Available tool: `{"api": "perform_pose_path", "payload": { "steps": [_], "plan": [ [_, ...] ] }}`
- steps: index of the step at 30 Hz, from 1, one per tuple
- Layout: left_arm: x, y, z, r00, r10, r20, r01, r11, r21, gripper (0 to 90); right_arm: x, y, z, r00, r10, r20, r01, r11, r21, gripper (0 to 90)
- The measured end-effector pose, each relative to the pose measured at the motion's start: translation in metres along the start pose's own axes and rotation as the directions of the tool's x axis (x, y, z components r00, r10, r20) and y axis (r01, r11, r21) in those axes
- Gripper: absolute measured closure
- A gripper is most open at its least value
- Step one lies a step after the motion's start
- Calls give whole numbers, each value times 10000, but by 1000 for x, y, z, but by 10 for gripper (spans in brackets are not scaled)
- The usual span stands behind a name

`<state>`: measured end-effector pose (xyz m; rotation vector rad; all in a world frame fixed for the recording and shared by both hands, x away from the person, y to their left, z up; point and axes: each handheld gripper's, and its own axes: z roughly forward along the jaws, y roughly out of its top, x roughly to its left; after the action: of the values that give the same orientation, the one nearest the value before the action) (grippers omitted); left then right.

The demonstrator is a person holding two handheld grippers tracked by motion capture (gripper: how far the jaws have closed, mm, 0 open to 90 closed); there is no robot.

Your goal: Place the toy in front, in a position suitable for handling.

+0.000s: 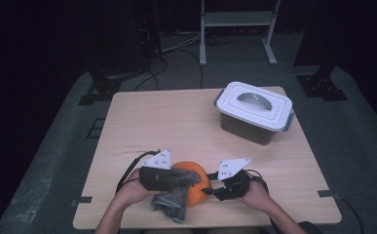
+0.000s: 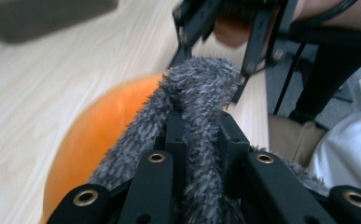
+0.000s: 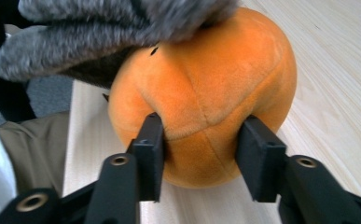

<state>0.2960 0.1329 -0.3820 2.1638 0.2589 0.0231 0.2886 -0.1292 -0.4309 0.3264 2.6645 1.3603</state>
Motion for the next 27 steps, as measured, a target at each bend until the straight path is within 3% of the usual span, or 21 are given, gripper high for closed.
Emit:
{"api": "perform_pose_path", "payload": {
  "steps": [1,5,10,16,18,23,27],
  "plan": [
    [-1,9,1,9998,213,-4,-213,9998,-42,778,2,0,-1,9996,-288,-49,288,9996,-44,572],
    [-1,17,5,9991,420,-3,-420,9991,95,778,6,1,0,9978,-665,-77,665,9978,33,585],
    [7,10,6,9998,100,-158,-96,9996,273,778,3,-1,-2,9971,-759,-43,759,9970,120,613],
    [16,-6,-8,9981,-301,-545,324,9986,414,777,-1,-3,-5,9952,-981,50,979,9946,348,617],
    [17,-10,-9,9975,-464,-529,483,9982,347,777,-4,-4,-7,9963,-860,86,856,9956,381,609],
    [15,-12,-3,9984,-485,-275,494,9983,304,777,-10,-3,-6,9986,228,-475,-203,9984,528,355],
    [11,-12,1,9992,-403,-28,404,9987,316,776,-10,-3,-5,9962,614,-621,-584,9971,494,299]
  ]
}}
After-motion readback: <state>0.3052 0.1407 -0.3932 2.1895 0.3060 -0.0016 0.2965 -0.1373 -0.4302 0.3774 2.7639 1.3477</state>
